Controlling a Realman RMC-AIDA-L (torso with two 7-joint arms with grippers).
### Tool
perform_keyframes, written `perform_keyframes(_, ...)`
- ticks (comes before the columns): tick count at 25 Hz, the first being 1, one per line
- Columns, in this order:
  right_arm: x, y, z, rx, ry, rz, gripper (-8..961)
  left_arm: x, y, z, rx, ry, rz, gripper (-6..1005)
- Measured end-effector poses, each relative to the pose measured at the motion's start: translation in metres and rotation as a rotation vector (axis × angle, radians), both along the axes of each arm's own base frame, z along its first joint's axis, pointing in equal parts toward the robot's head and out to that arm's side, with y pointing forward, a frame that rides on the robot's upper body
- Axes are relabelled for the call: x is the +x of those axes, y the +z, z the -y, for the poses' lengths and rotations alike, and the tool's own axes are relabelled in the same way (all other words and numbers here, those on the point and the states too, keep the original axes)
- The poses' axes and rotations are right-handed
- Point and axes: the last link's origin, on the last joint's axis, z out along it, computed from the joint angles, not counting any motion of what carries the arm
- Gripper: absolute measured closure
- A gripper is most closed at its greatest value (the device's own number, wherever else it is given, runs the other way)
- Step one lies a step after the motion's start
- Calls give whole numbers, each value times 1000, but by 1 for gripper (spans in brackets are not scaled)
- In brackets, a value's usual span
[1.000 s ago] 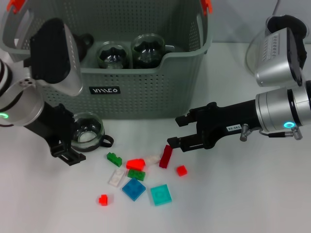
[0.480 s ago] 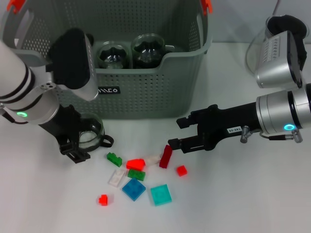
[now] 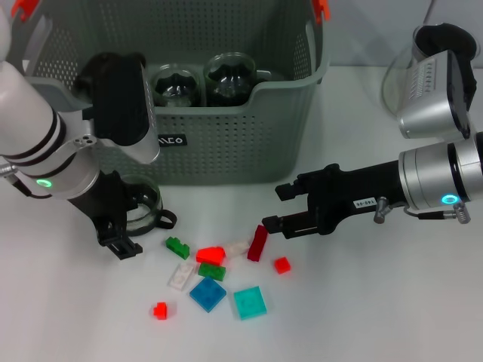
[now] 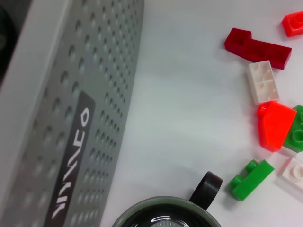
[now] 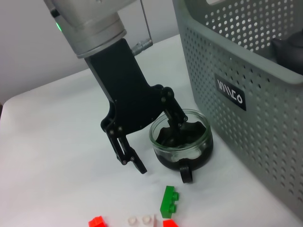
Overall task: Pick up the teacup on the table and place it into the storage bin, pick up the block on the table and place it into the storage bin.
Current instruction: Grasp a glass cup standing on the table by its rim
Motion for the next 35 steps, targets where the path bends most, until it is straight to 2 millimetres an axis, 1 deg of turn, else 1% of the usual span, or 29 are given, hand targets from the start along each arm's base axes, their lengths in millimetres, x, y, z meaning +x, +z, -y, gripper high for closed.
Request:
perform_keyframes(24, 2, 1, -1, 8, -2, 2, 239, -7, -9, 4, -18, 32, 0, 221)
perform_keyframes(32, 2, 1, -1, 9, -2, 1, 240, -5, -9, 3, -10, 47, -1, 386)
perform_keyframes(35, 2, 2, -1, 10, -2, 0, 240, -6, -9, 3, -11, 49, -3, 504)
